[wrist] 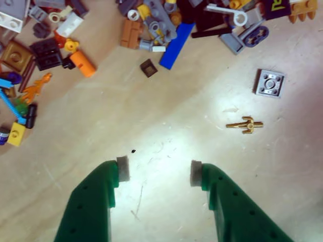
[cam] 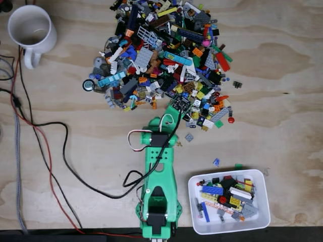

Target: Find the closest Lego and put it in the bin.

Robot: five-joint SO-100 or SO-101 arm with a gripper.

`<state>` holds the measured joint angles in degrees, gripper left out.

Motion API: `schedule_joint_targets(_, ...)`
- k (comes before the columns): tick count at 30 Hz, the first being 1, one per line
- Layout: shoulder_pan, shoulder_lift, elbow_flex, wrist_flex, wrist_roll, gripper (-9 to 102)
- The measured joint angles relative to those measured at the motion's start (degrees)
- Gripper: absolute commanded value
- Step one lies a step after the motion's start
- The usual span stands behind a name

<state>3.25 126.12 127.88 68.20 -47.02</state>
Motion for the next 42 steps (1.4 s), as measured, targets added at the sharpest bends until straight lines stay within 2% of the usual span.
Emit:
schedule_joint_targets(10,16.9,-6.5,4.8,-10.6,-8.4,18)
schedule_joint_targets(14,20.9,-8.4,6.9,-13.4,-11.3,19)
schedule_joint_targets(26,22.9,-13.9,12.6,-24.2,-12.5,19)
schedule_joint_targets(42,21.9,-16.8,15.3,-30.8,-11.6,16)
